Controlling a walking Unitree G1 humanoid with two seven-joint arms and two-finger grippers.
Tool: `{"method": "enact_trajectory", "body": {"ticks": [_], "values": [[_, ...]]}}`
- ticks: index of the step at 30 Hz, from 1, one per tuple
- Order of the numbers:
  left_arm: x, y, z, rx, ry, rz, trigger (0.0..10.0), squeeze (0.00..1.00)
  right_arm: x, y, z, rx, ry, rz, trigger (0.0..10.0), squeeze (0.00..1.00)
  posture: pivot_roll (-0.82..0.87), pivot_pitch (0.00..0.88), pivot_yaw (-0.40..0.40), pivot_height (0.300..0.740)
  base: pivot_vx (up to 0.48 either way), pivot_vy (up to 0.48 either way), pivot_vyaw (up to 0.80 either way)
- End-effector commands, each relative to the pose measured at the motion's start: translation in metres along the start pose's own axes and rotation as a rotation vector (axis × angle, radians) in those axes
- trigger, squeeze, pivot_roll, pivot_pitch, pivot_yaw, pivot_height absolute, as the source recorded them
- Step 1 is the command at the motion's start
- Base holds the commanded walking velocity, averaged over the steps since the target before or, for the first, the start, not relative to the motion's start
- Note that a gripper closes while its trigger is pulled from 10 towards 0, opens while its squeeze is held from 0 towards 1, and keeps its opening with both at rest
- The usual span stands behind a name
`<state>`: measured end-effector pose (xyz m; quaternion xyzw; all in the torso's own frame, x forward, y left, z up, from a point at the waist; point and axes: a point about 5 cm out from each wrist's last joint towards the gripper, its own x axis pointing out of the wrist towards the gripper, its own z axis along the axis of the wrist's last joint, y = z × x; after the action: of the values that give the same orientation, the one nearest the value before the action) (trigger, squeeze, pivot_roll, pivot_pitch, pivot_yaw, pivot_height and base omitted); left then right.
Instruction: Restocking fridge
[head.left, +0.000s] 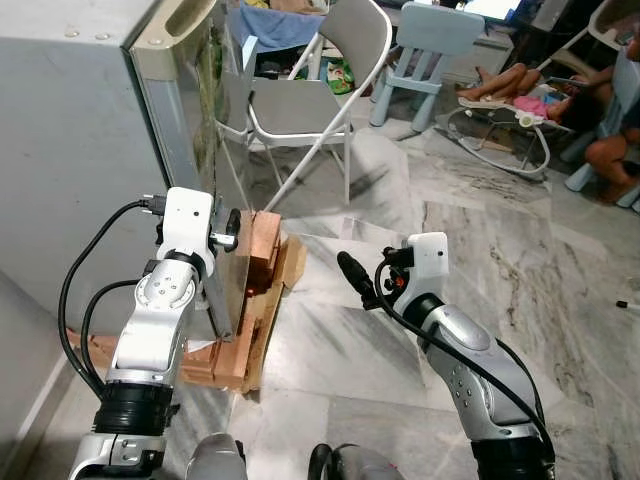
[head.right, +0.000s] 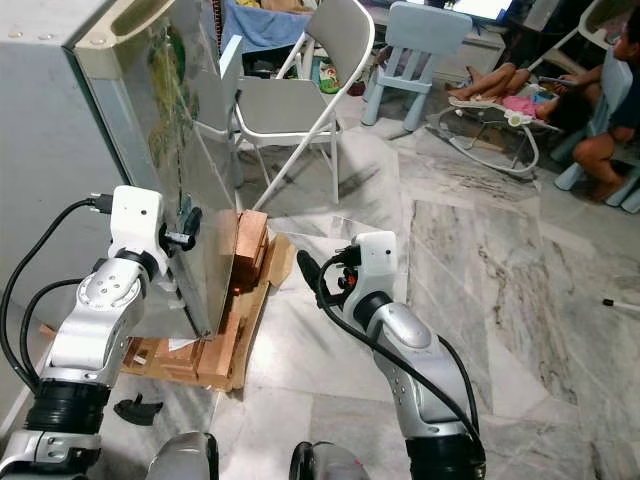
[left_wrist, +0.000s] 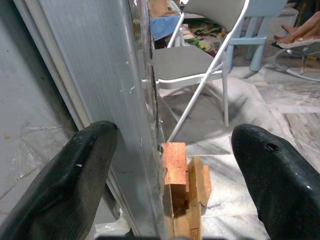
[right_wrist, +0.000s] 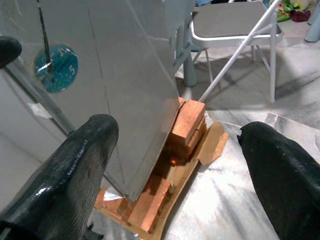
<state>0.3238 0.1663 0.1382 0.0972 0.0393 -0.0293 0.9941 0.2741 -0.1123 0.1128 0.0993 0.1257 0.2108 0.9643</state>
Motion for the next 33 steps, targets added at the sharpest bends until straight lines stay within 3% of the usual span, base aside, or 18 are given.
{"method": "enact_trajectory", "body": {"ticks": [1, 6, 13, 18, 20, 28, 33], "values": [[0.006, 0.003, 0.014, 0.020, -0.064, 0.032, 10.0, 0.00, -0.001, -0.005, -0.003, -0.001, 0.009, -0.024, 10.0, 0.00, 0.14, 0.112, -0.123, 0.740, 0.000, 0.000, 0.00], [0.011, 0.009, 0.019, 0.031, -0.061, 0.099, 10.0, 0.00, -0.003, -0.005, -0.004, 0.003, 0.012, -0.027, 10.0, 0.00, 0.14, 0.110, -0.114, 0.740, 0.000, 0.000, 0.00], [0.011, 0.007, 0.027, -0.001, -0.090, 0.074, 10.0, 0.00, -0.003, -0.005, -0.006, 0.008, 0.014, -0.032, 10.0, 0.00, 0.14, 0.114, -0.110, 0.740, 0.000, 0.000, 0.00], [0.000, -0.010, 0.028, -0.043, -0.104, -0.058, 10.0, 0.00, -0.004, -0.006, -0.007, 0.008, 0.016, -0.035, 10.0, 0.00, 0.14, 0.116, -0.108, 0.740, 0.000, 0.000, 0.00], [-0.009, -0.017, 0.022, -0.017, -0.089, -0.102, 10.0, 0.00, -0.004, -0.007, -0.008, 0.007, 0.019, -0.035, 10.0, 0.00, 0.14, 0.117, -0.107, 0.740, 0.000, 0.000, 0.00], [-0.020, -0.006, 0.010, -0.027, -0.040, -0.020, 10.0, 0.00, -0.003, -0.006, -0.009, 0.005, 0.023, -0.030, 10.0, 0.00, 0.15, 0.118, -0.114, 0.740, 0.000, 0.000, 0.00], [-0.016, 0.001, 0.013, 0.011, -0.039, 0.034, 10.0, 0.00, -0.001, -0.005, -0.008, 0.002, 0.023, -0.026, 10.0, 0.00, 0.14, 0.116, -0.113, 0.740, 0.000, 0.000, 0.00]]}}
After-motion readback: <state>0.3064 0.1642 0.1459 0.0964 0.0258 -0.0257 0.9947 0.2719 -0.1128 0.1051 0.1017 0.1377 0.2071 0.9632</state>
